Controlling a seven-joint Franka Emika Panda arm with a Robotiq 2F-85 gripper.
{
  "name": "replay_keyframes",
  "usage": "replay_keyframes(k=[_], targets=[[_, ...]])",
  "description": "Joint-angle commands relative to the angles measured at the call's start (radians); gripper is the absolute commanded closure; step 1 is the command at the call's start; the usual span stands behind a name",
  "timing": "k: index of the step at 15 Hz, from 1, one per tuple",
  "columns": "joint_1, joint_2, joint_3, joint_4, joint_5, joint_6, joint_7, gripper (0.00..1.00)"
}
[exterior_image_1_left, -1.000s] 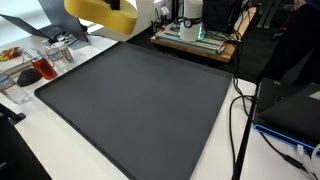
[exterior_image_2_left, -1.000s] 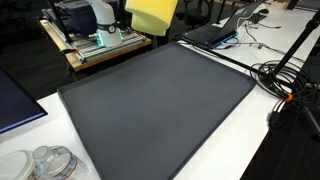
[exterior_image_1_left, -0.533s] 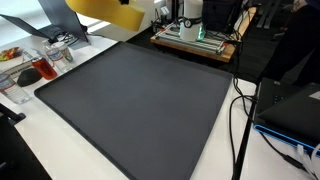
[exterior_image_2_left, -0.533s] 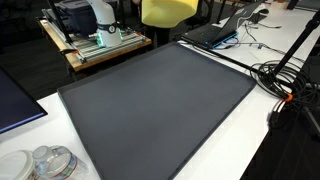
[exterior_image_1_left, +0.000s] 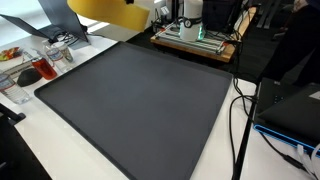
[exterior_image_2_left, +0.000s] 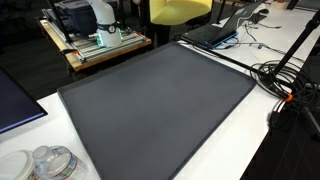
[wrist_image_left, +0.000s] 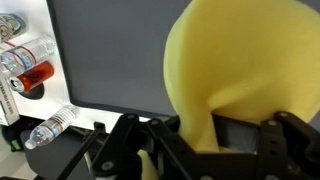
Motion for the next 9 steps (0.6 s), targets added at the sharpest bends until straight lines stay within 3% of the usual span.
replay_keyframes(k=[1, 9], targets=[[0.008, 0.045, -0.002, 0.050, 0.040, -0.011, -0.043, 0.74], [0.009, 0.072, -0.004, 0.071, 0.054, -0.024, -0.065, 0.18]])
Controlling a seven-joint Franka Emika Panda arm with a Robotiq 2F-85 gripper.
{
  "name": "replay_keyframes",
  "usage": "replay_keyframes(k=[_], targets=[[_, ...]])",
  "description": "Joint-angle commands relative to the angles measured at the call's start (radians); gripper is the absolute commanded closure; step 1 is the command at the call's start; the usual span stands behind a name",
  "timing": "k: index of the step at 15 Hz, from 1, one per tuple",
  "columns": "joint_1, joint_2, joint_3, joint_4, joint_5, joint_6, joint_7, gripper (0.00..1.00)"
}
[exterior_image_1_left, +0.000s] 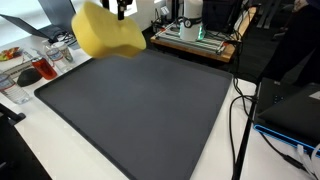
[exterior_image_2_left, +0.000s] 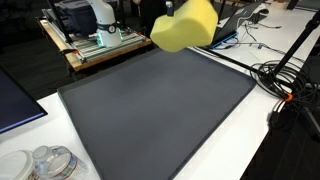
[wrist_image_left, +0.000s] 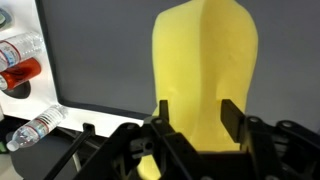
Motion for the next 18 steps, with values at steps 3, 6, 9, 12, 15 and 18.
replay_keyframes(k=[3, 6, 9, 12, 15, 18], targets=[[0.004, 0.011, -0.004, 0.028, 0.025, -0.027, -0.030, 0.01], [0.004, 0.012, -0.004, 0.031, 0.021, -0.032, -0.015, 0.00], [0.005, 0.025, -0.004, 0.047, 0.014, -0.064, 0.020, 0.00], [0.017, 0.055, 0.008, 0.071, -0.035, -0.115, 0.105, 0.00], [0.044, 0.094, 0.026, 0.090, -0.093, -0.143, 0.197, 0.00], [0.084, 0.144, 0.038, 0.110, -0.165, -0.139, 0.307, 0.00]])
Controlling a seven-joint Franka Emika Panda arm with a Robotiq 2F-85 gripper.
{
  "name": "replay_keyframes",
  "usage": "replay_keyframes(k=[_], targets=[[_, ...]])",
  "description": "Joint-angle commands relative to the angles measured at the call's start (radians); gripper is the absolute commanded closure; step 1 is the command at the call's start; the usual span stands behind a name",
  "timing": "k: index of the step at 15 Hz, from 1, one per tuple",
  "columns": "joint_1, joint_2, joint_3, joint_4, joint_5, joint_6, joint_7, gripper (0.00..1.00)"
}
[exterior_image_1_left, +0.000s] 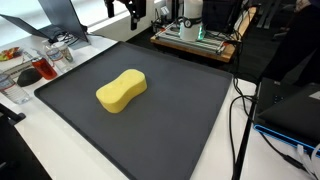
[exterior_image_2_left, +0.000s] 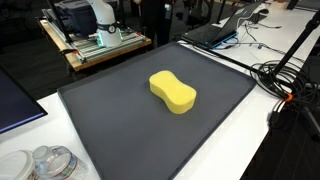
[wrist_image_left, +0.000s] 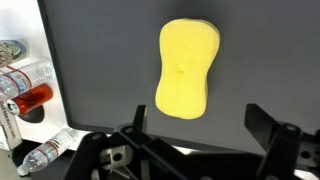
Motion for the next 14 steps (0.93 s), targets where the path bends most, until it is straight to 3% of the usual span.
replay_keyframes(k=[1, 14], targets=[[0.051, 0.079, 0.011, 0.065, -0.093, -0.026, 0.136, 0.00], [0.232, 0.404, -0.034, 0.337, -0.231, -0.217, 0.440, 0.00]])
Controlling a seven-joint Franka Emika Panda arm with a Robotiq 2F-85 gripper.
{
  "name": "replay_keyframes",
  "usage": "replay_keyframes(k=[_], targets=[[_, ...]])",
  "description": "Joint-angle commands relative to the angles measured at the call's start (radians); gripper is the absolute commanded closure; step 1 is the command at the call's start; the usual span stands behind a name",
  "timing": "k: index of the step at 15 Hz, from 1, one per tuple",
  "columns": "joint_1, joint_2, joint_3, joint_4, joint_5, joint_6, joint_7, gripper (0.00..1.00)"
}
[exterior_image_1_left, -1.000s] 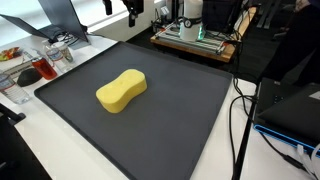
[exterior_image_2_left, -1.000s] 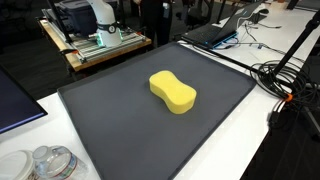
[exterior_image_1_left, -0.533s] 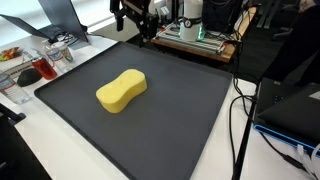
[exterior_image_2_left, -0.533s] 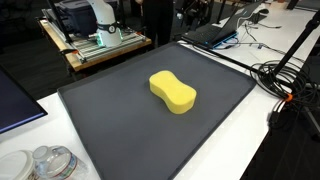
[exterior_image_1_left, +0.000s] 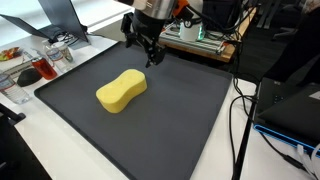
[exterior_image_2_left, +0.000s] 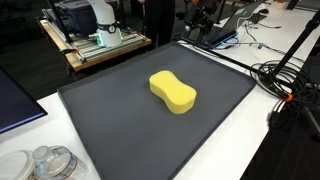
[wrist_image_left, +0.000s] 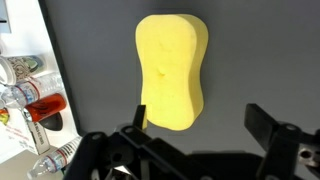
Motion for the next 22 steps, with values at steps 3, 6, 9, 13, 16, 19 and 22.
replay_keyframes(k=[3, 6, 9, 13, 16, 19, 22], targets=[[0.068, 0.158, -0.049, 0.183, -0.039, -0.127, 0.091, 0.00], [0.063, 0.183, -0.045, 0.212, -0.005, -0.186, 0.024, 0.00], [0.049, 0.167, -0.041, 0.189, 0.013, -0.209, -0.029, 0.00], [0.018, 0.101, -0.030, 0.096, 0.047, -0.160, -0.090, 0.00], [0.000, 0.016, -0.021, -0.022, 0.077, -0.055, -0.135, 0.00], [-0.004, -0.078, -0.021, -0.164, 0.072, 0.067, -0.141, 0.00], [-0.013, -0.172, -0.016, -0.311, 0.069, 0.208, -0.140, 0.00]])
